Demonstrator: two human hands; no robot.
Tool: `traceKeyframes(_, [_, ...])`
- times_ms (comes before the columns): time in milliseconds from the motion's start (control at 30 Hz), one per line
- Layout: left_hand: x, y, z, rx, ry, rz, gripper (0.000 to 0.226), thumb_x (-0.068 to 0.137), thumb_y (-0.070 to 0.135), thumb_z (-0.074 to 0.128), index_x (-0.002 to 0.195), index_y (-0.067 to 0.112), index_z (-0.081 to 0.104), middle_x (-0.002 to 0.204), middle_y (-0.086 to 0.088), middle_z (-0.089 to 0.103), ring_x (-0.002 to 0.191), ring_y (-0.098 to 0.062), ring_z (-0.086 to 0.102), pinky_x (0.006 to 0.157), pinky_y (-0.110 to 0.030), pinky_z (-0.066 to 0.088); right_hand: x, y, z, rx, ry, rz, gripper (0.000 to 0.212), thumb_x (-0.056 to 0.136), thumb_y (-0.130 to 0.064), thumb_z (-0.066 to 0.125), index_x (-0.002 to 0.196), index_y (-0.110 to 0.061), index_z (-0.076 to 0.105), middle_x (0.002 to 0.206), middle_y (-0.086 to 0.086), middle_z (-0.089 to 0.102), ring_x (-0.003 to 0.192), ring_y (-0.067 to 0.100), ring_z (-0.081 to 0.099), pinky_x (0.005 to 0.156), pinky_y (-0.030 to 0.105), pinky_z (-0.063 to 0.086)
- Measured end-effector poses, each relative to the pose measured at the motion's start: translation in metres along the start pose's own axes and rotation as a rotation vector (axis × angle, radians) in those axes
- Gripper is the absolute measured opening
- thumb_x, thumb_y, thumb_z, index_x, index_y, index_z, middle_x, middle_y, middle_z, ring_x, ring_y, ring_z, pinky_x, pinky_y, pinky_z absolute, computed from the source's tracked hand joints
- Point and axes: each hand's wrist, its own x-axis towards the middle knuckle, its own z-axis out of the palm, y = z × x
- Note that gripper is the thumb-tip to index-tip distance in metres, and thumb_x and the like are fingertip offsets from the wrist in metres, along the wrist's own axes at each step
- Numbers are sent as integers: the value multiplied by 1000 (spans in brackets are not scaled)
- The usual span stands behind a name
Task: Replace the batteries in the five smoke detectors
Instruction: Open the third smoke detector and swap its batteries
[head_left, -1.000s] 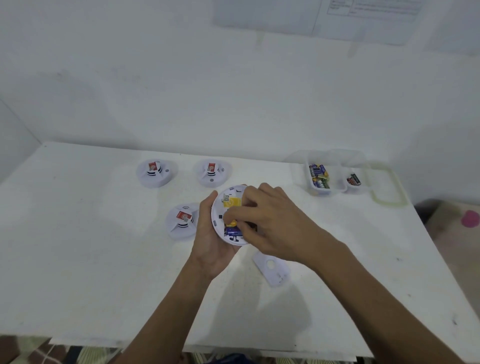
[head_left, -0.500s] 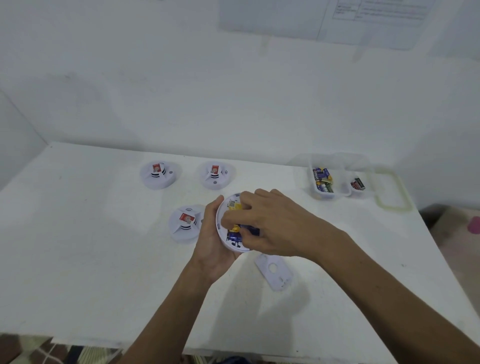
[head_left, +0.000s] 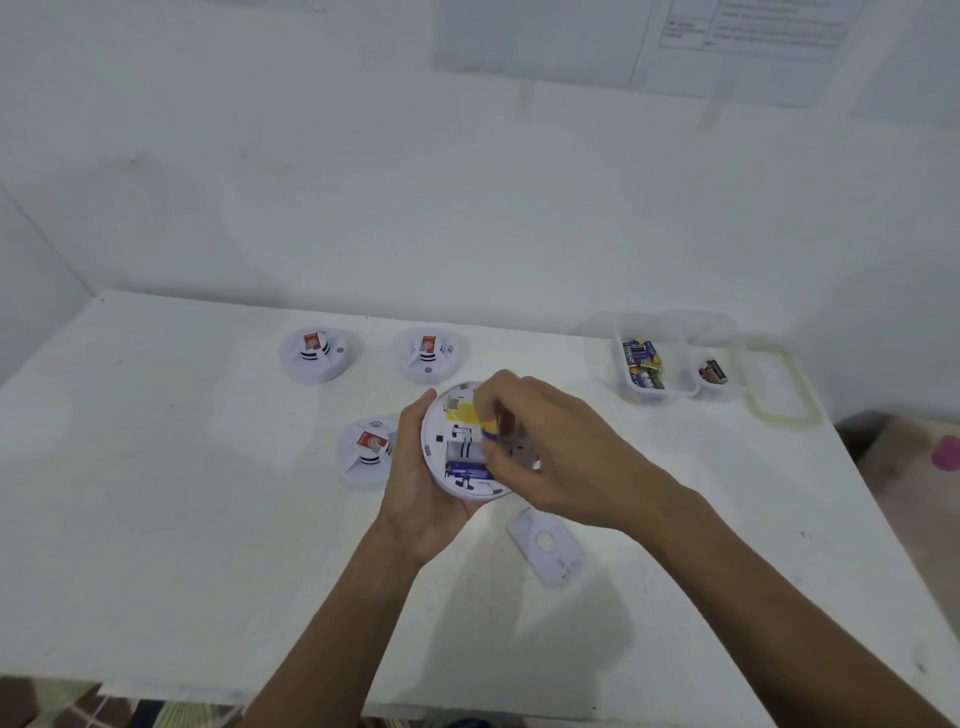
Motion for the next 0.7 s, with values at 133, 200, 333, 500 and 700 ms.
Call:
traceKeyframes(133, [-2, 13, 4, 19, -32, -7, 50, 84, 49, 39, 95, 20, 78, 102, -12, 72, 89, -26, 70, 82, -46, 56, -4, -2, 1, 151, 175, 67, 19, 87, -7, 51, 100, -21, 53, 93, -5, 55, 80, 11, 54, 56, 20, 46])
traceKeyframes(200, [-2, 16, 5, 15, -42, 1, 51, 86, 50, 38, 101, 19, 76, 107, -13, 71, 94, -27, 68, 88, -47, 53, -4, -4, 4, 177, 224, 116, 15, 82, -6, 47, 87, -17, 55, 86, -4, 52, 74, 12, 52, 52, 17, 40])
traceKeyframes(333, [-2, 18, 7, 12, -52, 22, 53, 84, 50, 36, 94, 20, 78, 100, -9, 73, 87, -23, 71, 77, -38, 57, -7, -11, 10, 173, 223, 186, 10, 80, -9, 47, 80, -15, 54, 78, -3, 50, 67, 9, 46, 56, 13, 35])
traceKeyframes(500, [-5, 17, 7, 9, -59, 98, 47, 74, 54, 53, 100, 23, 77, 107, -8, 73, 93, -24, 71, 75, -36, 59, -9, -14, 17, 101, 211, 290, 5, 88, -16, 57, 83, -19, 56, 78, -9, 50, 70, 2, 50, 59, 9, 36])
traceKeyframes(700, [-2, 15, 9, -22, -15, 116, 53, 88, 50, 35, 115, 22, 70, 119, -13, 67, 106, -29, 66, 81, -39, 57, -8, -22, 31, 55, 313, 420, 16, 85, -30, 69, 78, -22, 57, 78, -10, 54, 68, -2, 51, 60, 7, 41])
